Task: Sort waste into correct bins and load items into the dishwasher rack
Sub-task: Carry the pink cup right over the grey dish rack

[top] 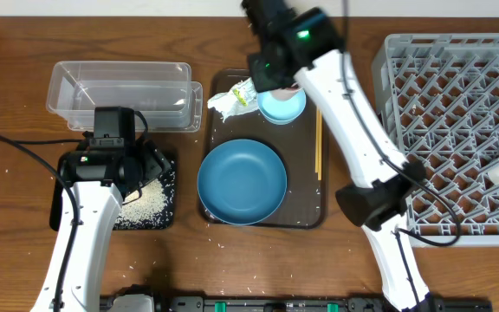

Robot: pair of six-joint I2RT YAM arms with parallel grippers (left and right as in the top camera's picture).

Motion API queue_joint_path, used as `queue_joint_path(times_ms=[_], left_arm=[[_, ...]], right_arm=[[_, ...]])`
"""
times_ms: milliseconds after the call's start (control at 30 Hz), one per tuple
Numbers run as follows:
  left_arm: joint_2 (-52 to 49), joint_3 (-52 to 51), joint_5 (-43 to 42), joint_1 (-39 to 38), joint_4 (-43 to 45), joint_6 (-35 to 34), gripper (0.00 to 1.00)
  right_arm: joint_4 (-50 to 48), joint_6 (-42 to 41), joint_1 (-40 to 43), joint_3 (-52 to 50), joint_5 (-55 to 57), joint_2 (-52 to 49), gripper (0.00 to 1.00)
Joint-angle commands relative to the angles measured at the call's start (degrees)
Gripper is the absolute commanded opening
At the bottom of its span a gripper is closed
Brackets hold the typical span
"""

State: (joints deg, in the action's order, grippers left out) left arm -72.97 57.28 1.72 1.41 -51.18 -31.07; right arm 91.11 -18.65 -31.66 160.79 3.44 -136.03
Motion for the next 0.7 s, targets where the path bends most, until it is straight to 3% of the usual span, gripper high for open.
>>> queue_joint_path(times_ms=[0,267,667], left_arm=[[-0.28,0.98,0.7,0.28,-0.22,0.79,0.9],[-0.28,0.98,0.7,0.28,-0.22,0.79,0.9],[-0.28,0.98,0.7,0.28,-0.22,0.76,0.9]], right_arm=[[4.07,-1.25,3.69,7.26,-1.81,0.39,0.01],[6.21,3.58,13.49,10.67,-13.86,3.61,0.01],[6.23,9.55,32.37,7.76,-17.86,10.01,0.01]])
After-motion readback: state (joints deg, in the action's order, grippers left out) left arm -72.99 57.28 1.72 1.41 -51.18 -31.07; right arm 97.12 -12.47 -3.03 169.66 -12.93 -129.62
